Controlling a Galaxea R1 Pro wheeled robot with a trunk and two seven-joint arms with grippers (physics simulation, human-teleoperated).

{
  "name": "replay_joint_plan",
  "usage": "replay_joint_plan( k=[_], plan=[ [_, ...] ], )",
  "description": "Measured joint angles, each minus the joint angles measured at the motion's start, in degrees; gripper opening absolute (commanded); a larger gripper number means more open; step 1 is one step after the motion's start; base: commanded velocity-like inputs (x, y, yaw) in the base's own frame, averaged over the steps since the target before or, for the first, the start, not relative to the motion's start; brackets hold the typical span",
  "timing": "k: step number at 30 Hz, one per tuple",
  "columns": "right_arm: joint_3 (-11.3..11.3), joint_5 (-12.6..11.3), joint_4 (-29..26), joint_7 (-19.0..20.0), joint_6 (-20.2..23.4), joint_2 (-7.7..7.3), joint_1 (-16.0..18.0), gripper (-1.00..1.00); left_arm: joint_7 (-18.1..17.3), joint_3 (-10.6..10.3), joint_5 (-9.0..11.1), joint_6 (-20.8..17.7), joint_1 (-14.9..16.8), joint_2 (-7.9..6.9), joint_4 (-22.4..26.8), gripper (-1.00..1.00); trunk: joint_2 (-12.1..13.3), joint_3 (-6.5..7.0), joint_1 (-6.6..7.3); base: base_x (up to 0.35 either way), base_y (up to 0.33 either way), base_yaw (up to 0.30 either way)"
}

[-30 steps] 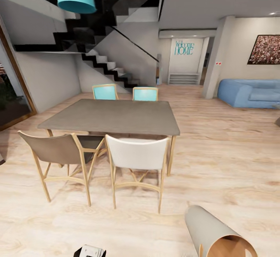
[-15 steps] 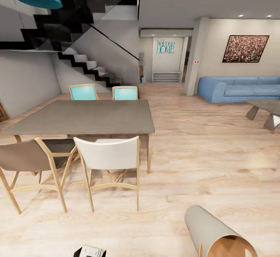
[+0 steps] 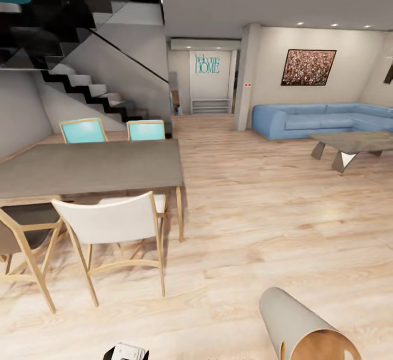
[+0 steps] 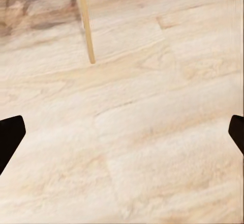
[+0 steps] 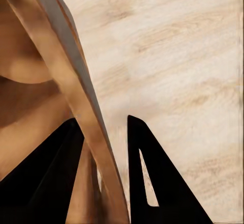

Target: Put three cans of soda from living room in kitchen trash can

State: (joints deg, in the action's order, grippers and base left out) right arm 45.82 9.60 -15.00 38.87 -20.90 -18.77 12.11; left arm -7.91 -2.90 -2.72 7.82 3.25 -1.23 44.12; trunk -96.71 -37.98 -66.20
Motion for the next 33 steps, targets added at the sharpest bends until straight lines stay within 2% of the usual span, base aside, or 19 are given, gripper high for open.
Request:
replay_joint_plan(
  k=[7,13,25,30,33],
  plan=[
    [0.0,0.0,0.0,0.0,0.0,-0.03,0.0,-1.00,0.0,0.0,0.0,0.0,0.0,0.00,0.0,1.00,0.0,-0.20,0.00,0.013,-0.270,-0.228],
    [0.1,0.0,0.0,-0.1,0.0,-0.04,0.0,-1.00,0.0,0.0,0.0,0.0,0.0,-0.03,0.0,1.00,0.0,-0.35,0.00,0.147,-0.124,-0.228],
    [0.0,0.0,0.0,-0.2,0.0,0.09,0.0,-1.00,-0.1,0.0,0.0,0.0,0.0,0.00,0.1,1.00,0.0,-0.40,0.00,0.302,-0.012,-0.059],
    [0.2,0.1,0.0,-3.2,0.1,0.14,0.0,-1.00,-0.1,0.0,0.0,0.0,0.0,0.00,0.1,1.00,0.0,-0.40,0.00,0.325,-0.001,-0.135],
    [0.0,0.0,0.0,-3.6,0.0,0.14,0.0,-1.00,-0.1,0.0,0.0,0.0,0.0,0.00,0.1,1.00,0.0,-0.35,0.00,0.323,-0.037,-0.225]
  ],
)
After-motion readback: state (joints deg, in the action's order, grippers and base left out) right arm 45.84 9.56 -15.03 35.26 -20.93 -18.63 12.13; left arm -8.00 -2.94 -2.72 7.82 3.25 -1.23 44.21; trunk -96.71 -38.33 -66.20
